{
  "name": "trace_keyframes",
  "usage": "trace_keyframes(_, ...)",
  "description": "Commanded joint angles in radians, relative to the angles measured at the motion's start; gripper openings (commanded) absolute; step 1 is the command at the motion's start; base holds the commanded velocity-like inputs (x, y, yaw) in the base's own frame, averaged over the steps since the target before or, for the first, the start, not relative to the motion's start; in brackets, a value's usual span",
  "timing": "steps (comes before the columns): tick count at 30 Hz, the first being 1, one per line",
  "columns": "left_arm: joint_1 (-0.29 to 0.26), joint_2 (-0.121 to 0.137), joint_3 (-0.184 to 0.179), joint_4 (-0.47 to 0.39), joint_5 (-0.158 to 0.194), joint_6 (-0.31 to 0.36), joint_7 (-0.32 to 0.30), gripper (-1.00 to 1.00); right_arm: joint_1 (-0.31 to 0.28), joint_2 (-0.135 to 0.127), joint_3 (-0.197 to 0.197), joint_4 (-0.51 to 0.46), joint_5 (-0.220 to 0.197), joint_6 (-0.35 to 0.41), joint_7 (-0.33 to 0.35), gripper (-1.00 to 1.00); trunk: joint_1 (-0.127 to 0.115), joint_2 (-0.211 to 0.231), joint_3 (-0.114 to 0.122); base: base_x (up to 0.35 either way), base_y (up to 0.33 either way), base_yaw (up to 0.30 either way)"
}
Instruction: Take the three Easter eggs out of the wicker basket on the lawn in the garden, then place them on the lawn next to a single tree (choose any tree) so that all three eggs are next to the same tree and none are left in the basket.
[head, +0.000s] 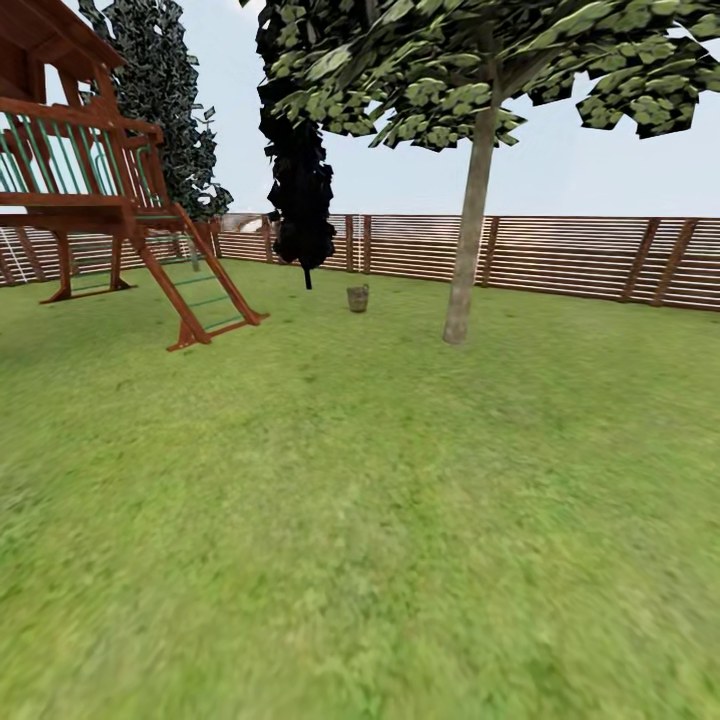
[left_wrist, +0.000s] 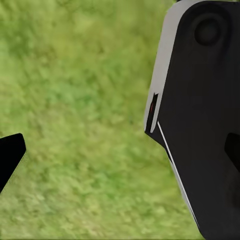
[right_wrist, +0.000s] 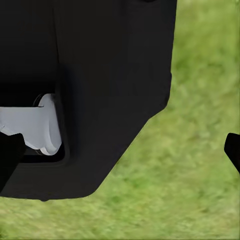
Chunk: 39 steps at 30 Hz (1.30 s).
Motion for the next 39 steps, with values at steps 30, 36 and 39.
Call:
trace_keyframes(30,0.0,0.0,-0.002,0.0,0.006,-0.002,0.001,1.0,0.0,0.0,-0.001,0.0,0.0,-0.003,-0.001,1.0,0.001,-0.002,-0.001,0.311,0.101,0.0)
trace_keyframes(36,0.0,0.0,-0.002,0.0,0.006,-0.002,0.001,1.0,0.0,0.0,-0.001,0.0,0.0,-0.003,-0.001,1.0,0.001,-0.002,-0.001,0.311,0.101,0.0)
trace_keyframes(39,0.0,-0.001,-0.002,0.0,0.006,-0.002,0.001,1.0,0.0,0.0,-0.001,0.0,0.0,-0.003,-0.001,1.0,0.001,-0.002,-0.001,0.311,0.101,0.0)
